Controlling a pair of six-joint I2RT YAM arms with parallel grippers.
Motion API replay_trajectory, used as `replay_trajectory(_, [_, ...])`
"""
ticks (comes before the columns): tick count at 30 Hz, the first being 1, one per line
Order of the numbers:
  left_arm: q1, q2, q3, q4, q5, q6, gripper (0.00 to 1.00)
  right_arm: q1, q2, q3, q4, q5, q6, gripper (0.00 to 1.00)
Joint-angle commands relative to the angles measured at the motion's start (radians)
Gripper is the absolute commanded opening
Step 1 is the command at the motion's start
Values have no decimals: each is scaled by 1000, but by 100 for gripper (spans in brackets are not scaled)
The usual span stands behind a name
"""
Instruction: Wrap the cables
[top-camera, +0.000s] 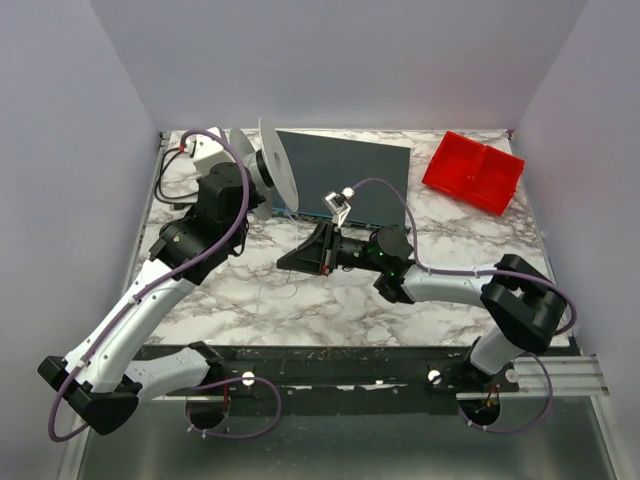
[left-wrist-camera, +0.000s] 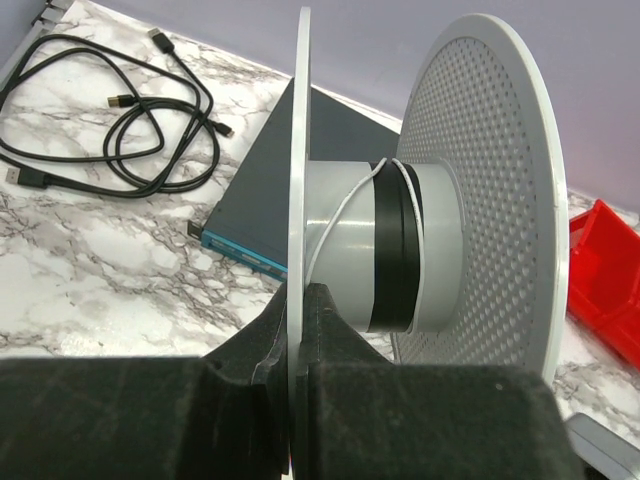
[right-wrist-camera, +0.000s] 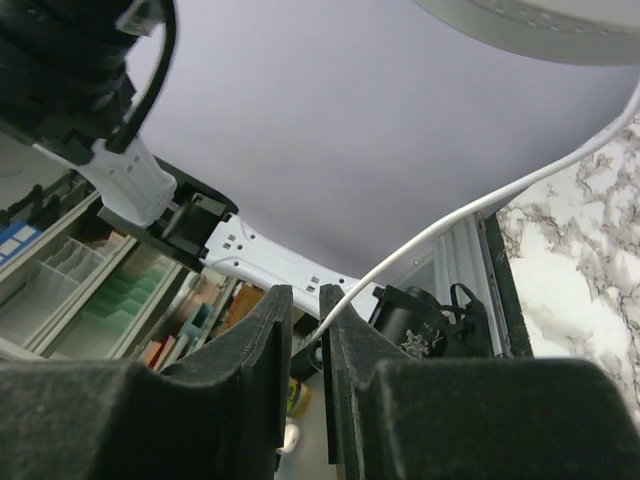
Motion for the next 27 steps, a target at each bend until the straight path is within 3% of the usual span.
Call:
replay_trajectory(1, [-1,8,-5,67,-48,17,0,15,-68,-21,20,-12,-25,25])
replay_trajectory(11, [5,52,-15,74,-50,74,0,36,-180,-29,-133,-19,-107,25])
replay_trajectory(18, [5,53,-50,100,-25,137,0,35,-292,43,-509,10,-309,23])
replay_trajectory(27, [0,6,-114,121,131,248,0,36,-372,254,-1076,219,-613,10])
